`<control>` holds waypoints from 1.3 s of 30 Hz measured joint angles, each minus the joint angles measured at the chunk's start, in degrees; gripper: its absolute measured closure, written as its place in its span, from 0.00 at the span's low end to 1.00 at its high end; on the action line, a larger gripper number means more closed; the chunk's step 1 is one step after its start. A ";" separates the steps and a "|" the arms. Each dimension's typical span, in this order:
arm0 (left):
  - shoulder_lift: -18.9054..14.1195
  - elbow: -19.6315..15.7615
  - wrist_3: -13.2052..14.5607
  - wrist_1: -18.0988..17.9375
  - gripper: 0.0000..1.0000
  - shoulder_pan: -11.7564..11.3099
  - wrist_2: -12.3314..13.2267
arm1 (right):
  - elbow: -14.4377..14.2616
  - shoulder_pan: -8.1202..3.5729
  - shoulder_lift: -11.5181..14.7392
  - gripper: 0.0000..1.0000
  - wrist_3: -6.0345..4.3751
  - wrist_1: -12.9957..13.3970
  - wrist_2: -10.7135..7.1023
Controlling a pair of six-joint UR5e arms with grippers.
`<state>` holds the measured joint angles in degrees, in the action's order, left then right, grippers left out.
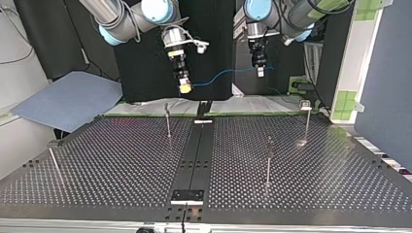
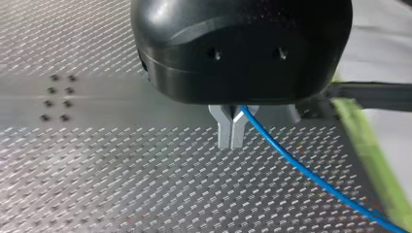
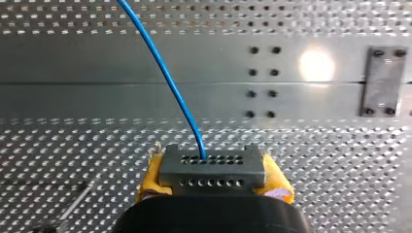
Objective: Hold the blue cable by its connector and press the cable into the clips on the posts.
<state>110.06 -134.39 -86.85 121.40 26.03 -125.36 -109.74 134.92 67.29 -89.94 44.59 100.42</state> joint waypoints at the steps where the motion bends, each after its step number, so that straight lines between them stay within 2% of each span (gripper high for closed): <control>1: -0.47 0.43 -0.09 0.48 0.98 -0.15 -0.19 | 0.21 -0.08 0.11 1.00 -0.10 -0.05 -0.05; 8: -4.26 3.86 -0.65 4.29 0.98 -1.65 -0.69 | 1.65 -0.39 0.20 1.00 -0.58 -0.44 -0.72; 12: -6.69 5.76 -0.78 6.71 0.98 -2.42 -0.54 | 2.73 -0.41 0.16 1.00 -1.02 -1.03 -1.86; 17: -9.38 6.32 -0.90 9.38 0.98 -3.00 -0.46 | 5.01 -0.38 0.07 1.00 -1.56 -2.63 -3.31; 24: -13.09 6.53 -0.88 13.24 0.98 -3.36 -0.31 | 8.56 0.15 0.01 1.00 -2.49 -4.77 -4.35; 28: -14.79 6.99 -0.56 15.27 0.98 -3.41 0.39 | 10.31 0.46 -0.06 1.00 -3.72 -5.13 -5.12; 31: -16.57 7.30 0.03 17.13 0.98 -3.72 -0.13 | 11.39 0.66 -0.14 1.00 -4.33 -5.59 -5.38; 35: -17.85 8.55 0.02 19.38 0.98 -3.84 -0.73 | 12.92 0.95 -0.39 1.00 -4.59 -6.98 -5.46; 39: -18.23 10.68 0.47 21.71 0.98 -3.99 0.39 | 14.28 1.25 -0.49 1.00 -4.61 -8.35 -5.48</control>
<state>91.83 -123.71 -86.38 143.11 22.03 -124.96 -95.47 136.17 66.80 -94.54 36.24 94.94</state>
